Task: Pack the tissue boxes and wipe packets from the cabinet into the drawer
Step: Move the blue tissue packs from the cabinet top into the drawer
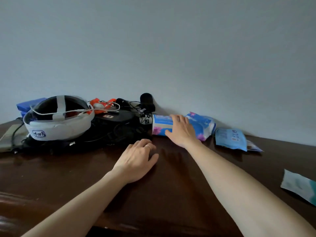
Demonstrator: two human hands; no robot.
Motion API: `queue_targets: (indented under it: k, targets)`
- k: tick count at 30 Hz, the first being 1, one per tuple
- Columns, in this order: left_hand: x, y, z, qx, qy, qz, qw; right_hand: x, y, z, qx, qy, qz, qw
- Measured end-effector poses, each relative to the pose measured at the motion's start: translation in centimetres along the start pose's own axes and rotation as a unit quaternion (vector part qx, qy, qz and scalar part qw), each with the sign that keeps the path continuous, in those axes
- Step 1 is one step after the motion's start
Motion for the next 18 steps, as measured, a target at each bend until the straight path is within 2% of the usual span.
queue_targets:
  k: [4,9,12,15,17,18]
  targets:
    - [-0.2,-0.3,0.2,0.01,0.001,-0.034,0.999,3.0,-2.8,0.1,0.066,-0.015,0.097,0.993]
    - [-0.4,0.0,0.3,0.001,0.003,-0.046,0.999,1.9,-4.0,1.3,0.171,-0.125,0.105,0.972]
    - [-1.0,0.0,0.2,-0.016,0.027,-0.067,0.997,1.6,-3.7,2.7,0.221,-0.086,0.103,0.966]
    - [-1.7,0.1,0.8,-0.046,0.063,-0.093,0.993,1.3,-2.8,3.4,0.171,-0.084,0.113,0.975]
    - [-2.3,0.2,0.9,-0.042,0.082,-0.121,0.988,0.5,-1.8,2.3,0.092,-0.163,0.165,0.968]
    - [-2.7,0.3,0.7,-0.03,0.089,-0.136,0.986,0.0,-0.9,1.4,0.062,-0.219,0.198,0.953]
Point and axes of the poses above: each hand's wrist, its own y-axis away from the middle knuckle, its own x-axis out of the palm, z = x × y, the point moved 5 cm from there along -y, towards the middle knuckle, and after that the axes turned 1 degree about -z, right-handed, at the moved point
